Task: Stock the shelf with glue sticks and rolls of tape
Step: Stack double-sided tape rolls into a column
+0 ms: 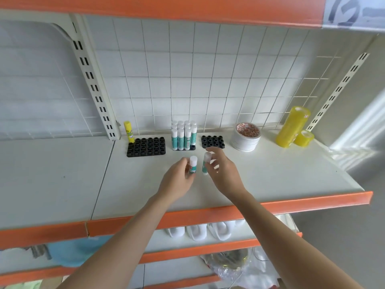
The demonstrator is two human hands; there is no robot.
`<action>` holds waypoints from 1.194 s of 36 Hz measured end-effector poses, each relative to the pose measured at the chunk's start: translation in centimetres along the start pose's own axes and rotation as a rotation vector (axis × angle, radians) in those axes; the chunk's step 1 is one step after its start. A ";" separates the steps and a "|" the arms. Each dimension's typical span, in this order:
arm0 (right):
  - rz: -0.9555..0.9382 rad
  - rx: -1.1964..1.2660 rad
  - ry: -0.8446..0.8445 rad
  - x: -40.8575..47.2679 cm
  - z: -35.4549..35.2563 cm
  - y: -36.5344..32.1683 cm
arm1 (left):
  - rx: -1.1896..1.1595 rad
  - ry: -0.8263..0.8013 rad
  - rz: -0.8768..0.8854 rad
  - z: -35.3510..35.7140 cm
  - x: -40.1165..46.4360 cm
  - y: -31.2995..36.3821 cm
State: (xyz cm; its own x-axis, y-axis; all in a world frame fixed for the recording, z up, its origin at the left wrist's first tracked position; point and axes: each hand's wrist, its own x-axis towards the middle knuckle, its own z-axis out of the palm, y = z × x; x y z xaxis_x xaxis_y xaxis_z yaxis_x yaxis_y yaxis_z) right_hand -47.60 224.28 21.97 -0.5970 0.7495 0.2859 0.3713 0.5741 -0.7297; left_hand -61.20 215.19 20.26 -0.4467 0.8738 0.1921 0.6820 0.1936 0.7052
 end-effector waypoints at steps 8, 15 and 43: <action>-0.014 0.000 0.053 1.3 0.2 -0.2 | 0.078 -0.029 0.105 -0.8 -0.3 -2.3; -0.024 0.027 0.100 4.3 1.0 -1.0 | 0.381 0.047 0.253 -1.3 -2.1 -4.6; -0.171 -0.424 0.088 9.6 2.5 -0.3 | 0.396 0.087 0.268 -0.8 -2.3 -5.1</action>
State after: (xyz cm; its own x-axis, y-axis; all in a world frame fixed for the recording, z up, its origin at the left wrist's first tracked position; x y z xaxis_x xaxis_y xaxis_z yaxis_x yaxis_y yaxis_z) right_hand -55.18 230.46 23.41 -0.6191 0.6471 0.4450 0.5419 0.7621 -0.3544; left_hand -64.13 211.83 16.83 -0.2606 0.8786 0.4001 0.9400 0.1364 0.3128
